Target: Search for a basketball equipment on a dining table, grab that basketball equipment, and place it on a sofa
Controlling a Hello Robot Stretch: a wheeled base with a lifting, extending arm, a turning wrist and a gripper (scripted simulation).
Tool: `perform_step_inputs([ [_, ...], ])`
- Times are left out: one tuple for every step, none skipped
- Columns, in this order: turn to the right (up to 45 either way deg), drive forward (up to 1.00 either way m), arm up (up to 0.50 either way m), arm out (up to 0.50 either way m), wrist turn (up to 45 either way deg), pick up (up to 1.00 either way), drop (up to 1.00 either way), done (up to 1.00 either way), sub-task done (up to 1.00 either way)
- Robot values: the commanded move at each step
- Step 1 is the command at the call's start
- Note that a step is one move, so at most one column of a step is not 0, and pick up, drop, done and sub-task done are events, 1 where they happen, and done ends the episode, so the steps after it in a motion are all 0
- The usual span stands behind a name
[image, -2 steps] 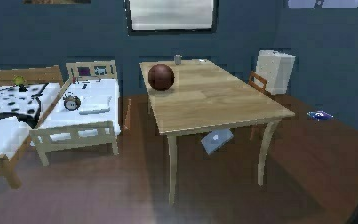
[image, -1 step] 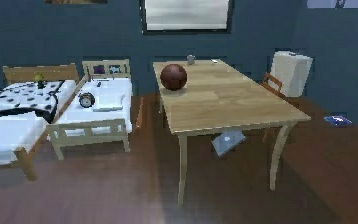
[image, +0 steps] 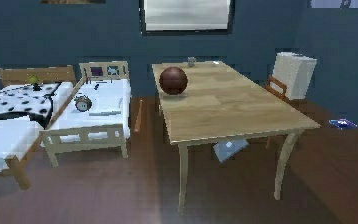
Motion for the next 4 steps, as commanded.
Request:
perform_step_inputs([
  [-9.0,0.00,0.00,0.00,0.0,0.00,0.00,0.00,0.00],
  [0.0,0.30,0.00,0.00,0.0,0.00,0.00,0.00,0.00],
  [-45.0,0.00,0.00,0.00,0.0,0.00,0.00,0.00,0.00],
  [-9.0,0.00,0.00,0.00,0.0,0.00,0.00,0.00,0.00],
])
